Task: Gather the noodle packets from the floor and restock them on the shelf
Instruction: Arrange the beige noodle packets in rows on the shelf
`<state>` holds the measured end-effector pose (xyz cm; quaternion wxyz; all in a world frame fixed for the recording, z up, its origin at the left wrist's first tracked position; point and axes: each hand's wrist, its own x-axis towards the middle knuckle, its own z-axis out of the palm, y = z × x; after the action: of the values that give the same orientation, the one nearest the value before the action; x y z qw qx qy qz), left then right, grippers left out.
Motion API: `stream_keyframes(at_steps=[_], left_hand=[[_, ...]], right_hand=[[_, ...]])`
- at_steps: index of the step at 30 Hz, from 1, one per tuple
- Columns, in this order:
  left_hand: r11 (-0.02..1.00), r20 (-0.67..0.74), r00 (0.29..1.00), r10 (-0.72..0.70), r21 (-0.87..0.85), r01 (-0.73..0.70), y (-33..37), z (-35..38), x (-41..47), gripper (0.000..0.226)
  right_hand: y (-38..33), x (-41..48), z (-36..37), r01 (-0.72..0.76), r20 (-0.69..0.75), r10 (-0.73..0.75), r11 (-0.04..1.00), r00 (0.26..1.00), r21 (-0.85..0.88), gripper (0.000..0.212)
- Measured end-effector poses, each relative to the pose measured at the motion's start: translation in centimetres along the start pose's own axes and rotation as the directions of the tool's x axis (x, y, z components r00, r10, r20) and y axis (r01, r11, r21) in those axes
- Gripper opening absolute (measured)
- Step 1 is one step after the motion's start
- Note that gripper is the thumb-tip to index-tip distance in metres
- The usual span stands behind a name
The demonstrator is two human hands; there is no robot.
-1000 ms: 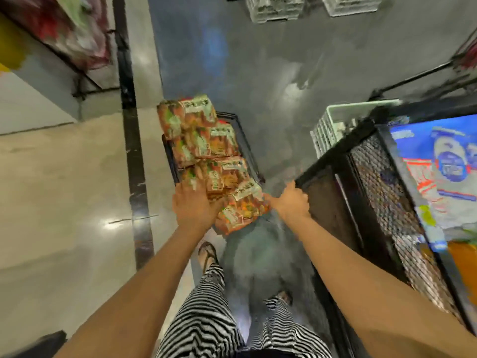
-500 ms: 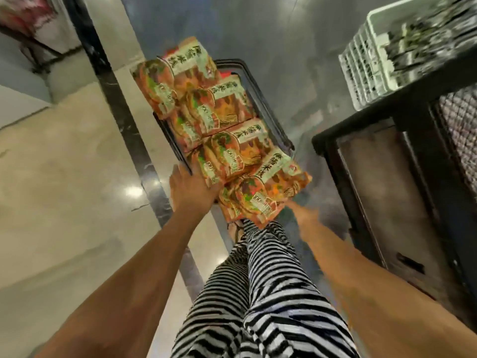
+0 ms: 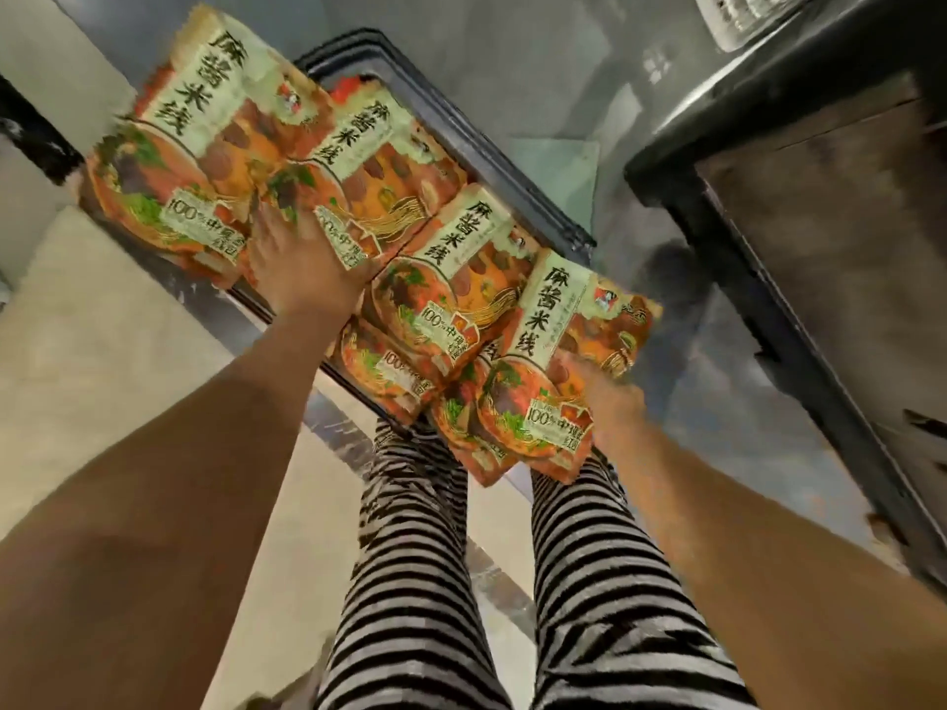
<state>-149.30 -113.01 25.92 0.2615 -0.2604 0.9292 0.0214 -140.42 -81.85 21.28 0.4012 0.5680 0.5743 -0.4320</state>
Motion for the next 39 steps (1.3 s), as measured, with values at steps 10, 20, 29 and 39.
stream_keyframes(at_steps=[10,20,29,39], left_hand=[[0.988,0.197,0.973,0.119,0.069,-0.135,0.2,-2.0,9.2,0.108],[0.994,0.251,0.962,0.109,-0.013,-0.110,0.2,-0.2,11.3,0.127],[0.904,0.470,0.852,0.228,-0.427,-0.007,-0.9,0.8,12.0,0.078],[0.893,0.613,0.769,0.181,-0.430,0.133,-1.0,-0.1,12.8,0.078]], right_hand=[[-1.2,-4.9,5.1,0.143,-0.466,-0.218,0.971,0.857,-0.192,0.088],[-1.2,-3.9,6.7,0.259,-0.397,-0.194,0.959,0.897,0.116,0.081],[-1.2,-3.6,6.7,0.179,-0.289,-0.129,0.971,0.949,0.156,0.092],[-1.9,-3.5,5.3,0.031,0.025,-0.033,0.995,0.999,0.100,0.067]])
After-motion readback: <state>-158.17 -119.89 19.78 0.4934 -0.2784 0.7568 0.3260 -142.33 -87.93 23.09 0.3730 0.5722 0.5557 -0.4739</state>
